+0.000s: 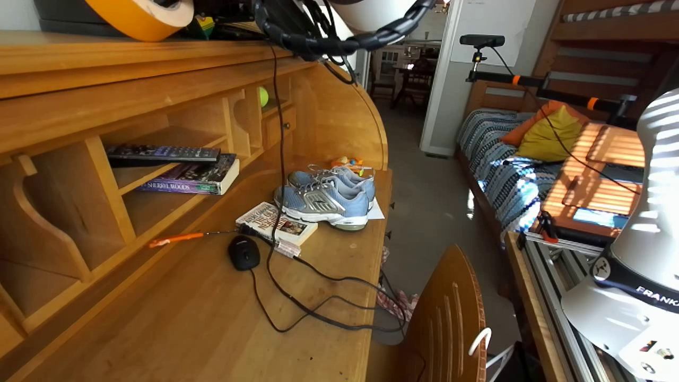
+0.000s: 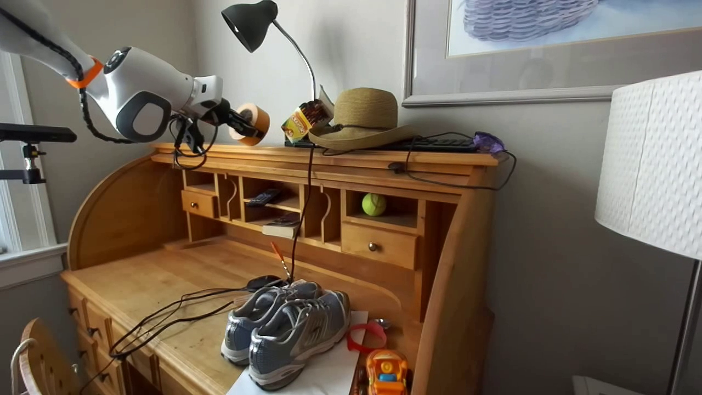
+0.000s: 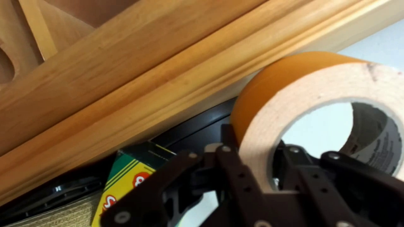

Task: Put the orange masking tape on the top counter

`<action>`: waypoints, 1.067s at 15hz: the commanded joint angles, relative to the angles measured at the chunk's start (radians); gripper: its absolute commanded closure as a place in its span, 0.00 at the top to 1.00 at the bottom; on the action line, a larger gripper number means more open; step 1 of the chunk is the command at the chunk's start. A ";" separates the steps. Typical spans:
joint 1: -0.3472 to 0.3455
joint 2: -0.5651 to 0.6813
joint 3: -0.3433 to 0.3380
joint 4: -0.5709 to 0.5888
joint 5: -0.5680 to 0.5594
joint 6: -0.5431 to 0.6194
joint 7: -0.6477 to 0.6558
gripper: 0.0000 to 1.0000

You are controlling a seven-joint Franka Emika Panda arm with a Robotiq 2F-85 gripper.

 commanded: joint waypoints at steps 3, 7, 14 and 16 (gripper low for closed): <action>0.092 0.026 -0.060 0.042 0.234 0.107 -0.287 0.07; 0.152 0.065 -0.044 0.114 0.410 0.267 -0.478 0.07; 0.244 0.149 -0.047 0.262 0.501 0.465 -0.849 0.07; 0.255 0.165 -0.050 0.293 0.577 0.467 -0.959 0.07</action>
